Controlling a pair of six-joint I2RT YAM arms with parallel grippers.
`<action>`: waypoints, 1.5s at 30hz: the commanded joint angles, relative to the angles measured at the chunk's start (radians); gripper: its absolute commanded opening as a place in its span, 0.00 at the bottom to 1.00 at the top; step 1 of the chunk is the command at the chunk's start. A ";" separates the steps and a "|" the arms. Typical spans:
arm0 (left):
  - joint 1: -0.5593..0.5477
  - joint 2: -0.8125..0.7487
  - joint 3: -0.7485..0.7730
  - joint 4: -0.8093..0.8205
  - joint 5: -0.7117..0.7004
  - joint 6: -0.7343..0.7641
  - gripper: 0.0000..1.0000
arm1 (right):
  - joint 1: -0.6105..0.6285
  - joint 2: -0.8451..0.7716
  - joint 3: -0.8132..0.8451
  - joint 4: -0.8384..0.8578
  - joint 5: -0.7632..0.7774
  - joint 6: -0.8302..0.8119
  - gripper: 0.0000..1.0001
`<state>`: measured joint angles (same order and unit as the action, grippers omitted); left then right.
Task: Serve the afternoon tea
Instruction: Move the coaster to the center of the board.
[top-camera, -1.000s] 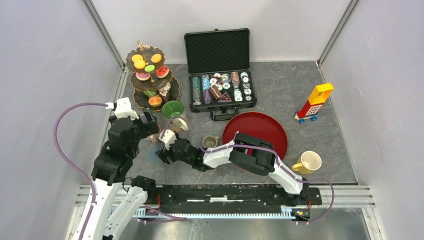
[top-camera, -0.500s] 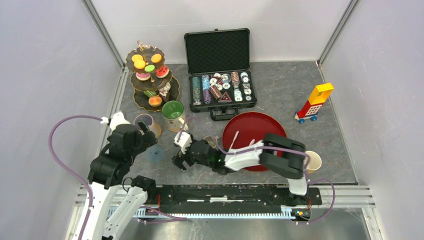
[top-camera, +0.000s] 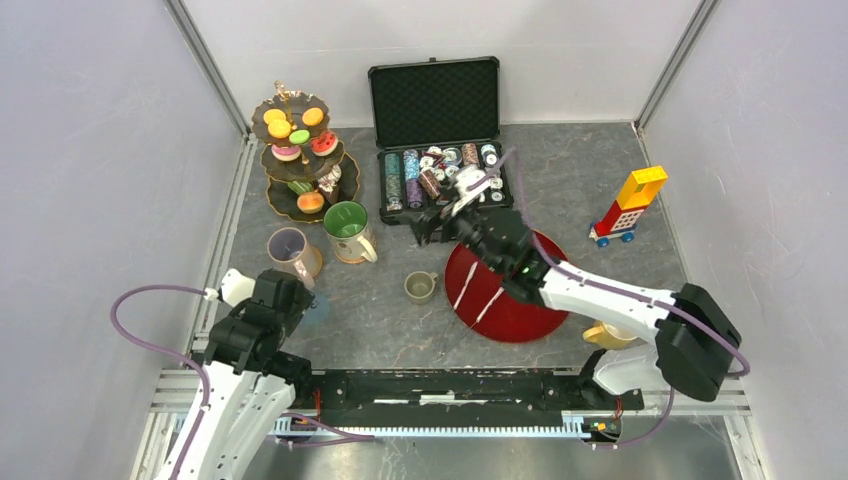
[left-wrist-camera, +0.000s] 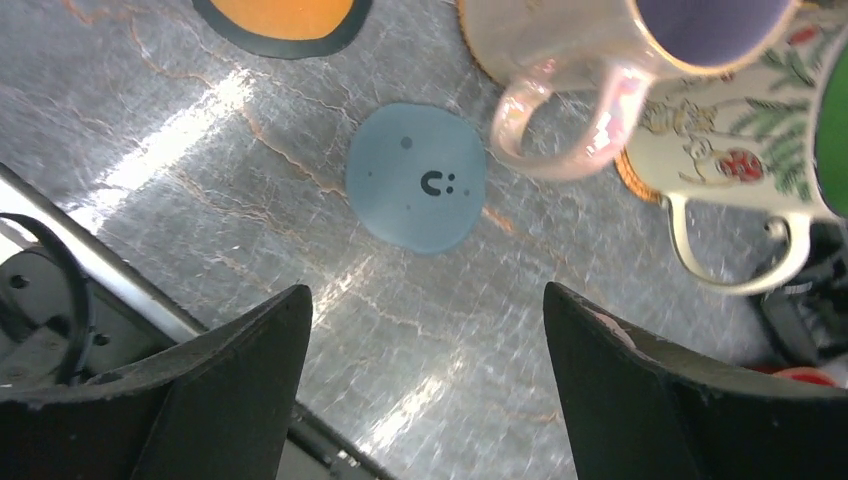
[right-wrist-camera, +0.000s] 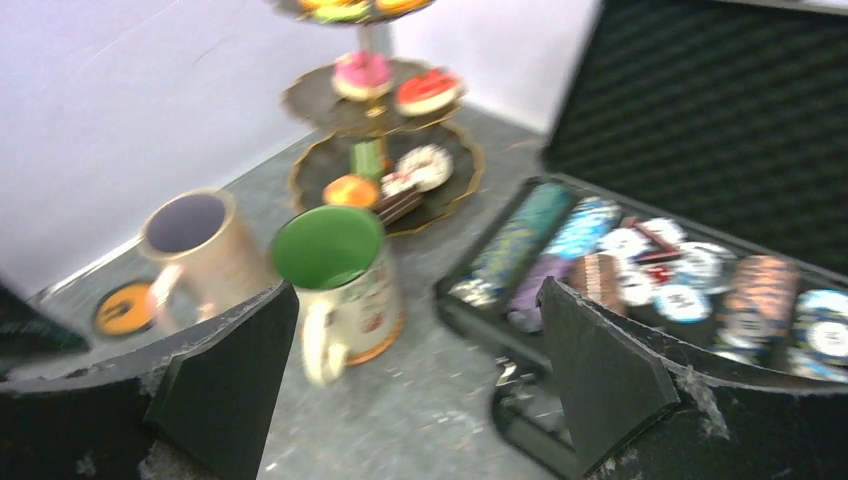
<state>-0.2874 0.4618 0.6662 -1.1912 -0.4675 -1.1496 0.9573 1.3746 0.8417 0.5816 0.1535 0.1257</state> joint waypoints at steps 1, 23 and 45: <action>0.002 0.007 -0.089 0.130 -0.120 -0.240 0.88 | -0.143 -0.074 -0.003 0.010 -0.052 -0.016 0.98; 0.388 0.327 -0.313 0.556 0.012 -0.107 0.49 | -0.597 -0.178 -0.467 0.330 -0.350 0.092 0.98; 0.424 0.358 -0.352 0.523 0.387 -0.072 0.35 | -0.596 -0.154 -0.479 0.385 -0.392 0.117 0.98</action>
<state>0.1501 0.8375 0.3466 -0.5793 -0.2050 -1.2385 0.3618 1.2114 0.3641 0.9089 -0.2199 0.2314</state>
